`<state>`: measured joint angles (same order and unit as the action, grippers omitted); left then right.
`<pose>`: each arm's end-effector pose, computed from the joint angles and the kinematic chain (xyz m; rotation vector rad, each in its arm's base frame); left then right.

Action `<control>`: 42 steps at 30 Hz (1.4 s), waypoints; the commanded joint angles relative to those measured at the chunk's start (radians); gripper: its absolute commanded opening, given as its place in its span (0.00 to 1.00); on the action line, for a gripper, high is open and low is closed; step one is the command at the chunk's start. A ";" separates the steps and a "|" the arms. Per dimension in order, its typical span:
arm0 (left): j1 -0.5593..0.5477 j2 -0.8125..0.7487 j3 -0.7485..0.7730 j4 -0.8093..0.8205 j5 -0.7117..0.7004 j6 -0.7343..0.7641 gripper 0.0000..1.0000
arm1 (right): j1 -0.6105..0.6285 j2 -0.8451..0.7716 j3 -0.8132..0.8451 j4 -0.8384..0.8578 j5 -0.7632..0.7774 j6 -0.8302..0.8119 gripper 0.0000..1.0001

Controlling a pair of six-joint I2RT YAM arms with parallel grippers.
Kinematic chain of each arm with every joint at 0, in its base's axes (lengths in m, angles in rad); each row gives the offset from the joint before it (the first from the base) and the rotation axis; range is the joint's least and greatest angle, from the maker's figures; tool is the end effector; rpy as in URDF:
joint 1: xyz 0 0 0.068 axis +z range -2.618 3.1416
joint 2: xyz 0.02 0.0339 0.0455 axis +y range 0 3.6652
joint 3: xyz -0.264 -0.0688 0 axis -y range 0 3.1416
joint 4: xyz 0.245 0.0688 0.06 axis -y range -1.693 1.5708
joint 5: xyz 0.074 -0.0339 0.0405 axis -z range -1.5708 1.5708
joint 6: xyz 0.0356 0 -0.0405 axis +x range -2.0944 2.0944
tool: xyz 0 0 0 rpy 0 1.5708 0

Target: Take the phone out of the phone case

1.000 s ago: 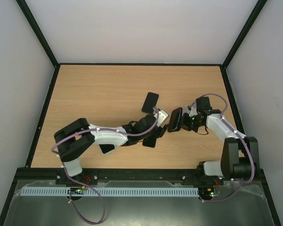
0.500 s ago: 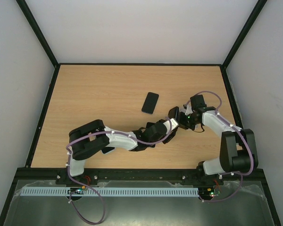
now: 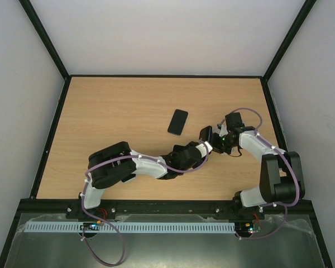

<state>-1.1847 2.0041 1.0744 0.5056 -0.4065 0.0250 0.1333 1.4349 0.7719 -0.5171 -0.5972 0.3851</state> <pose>0.1722 -0.3863 0.1487 0.8991 1.7589 -0.3551 0.2487 0.0536 0.1759 0.1800 2.7622 0.9622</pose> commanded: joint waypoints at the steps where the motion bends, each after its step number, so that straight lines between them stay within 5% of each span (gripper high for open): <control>1: -0.001 0.040 0.028 -0.027 -0.035 0.031 0.62 | 0.007 -0.002 0.029 0.012 -0.003 -0.010 0.02; 15: -0.006 0.110 0.074 -0.002 -0.295 0.112 0.59 | 0.008 -0.027 0.037 -0.026 -0.128 -0.006 0.02; 25: -0.002 0.115 0.074 0.048 -0.290 0.134 0.24 | 0.007 -0.050 0.036 -0.052 -0.114 -0.052 0.02; 33: 0.027 -0.061 0.012 0.051 -0.237 0.008 0.04 | 0.008 -0.129 0.035 -0.032 0.052 -0.097 0.02; 42: 0.077 -0.318 -0.059 0.031 -0.127 -0.170 0.03 | 0.009 -0.175 0.052 -0.036 0.166 -0.106 0.02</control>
<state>-1.1526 1.8458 1.0359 0.4934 -0.4767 -0.0383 0.1738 1.2617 0.8242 -0.4965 -0.6415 0.3405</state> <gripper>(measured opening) 0.079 0.041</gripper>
